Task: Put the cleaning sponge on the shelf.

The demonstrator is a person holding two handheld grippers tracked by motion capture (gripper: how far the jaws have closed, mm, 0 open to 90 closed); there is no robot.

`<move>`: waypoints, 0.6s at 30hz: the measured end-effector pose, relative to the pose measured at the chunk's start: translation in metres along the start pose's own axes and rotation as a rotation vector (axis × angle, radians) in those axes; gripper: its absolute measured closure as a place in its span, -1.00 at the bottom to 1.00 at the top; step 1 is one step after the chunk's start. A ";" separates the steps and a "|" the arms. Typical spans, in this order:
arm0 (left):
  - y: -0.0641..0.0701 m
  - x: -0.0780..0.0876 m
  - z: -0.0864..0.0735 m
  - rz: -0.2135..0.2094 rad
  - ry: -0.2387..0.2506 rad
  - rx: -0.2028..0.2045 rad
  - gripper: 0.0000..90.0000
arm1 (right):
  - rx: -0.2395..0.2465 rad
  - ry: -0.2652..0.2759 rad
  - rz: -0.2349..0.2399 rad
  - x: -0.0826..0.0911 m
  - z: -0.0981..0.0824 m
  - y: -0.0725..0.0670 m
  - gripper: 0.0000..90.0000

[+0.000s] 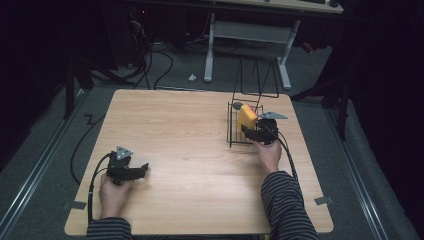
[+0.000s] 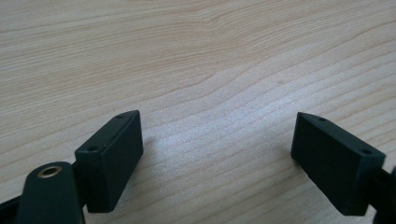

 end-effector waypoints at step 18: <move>0.000 0.000 0.000 0.000 0.000 0.000 -0.62 | -0.014 0.029 0.008 0.029 0.005 0.004 -0.49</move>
Point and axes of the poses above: each handheld gripper's, and its own axes: x roughly backward along the jaws, z roughly out of its top, y roughly to its right, the point moved 3 cm from there along -x, roughly forward along the jaws, and after that the axes turned 14 degrees about -z, right-handed, at the moved point
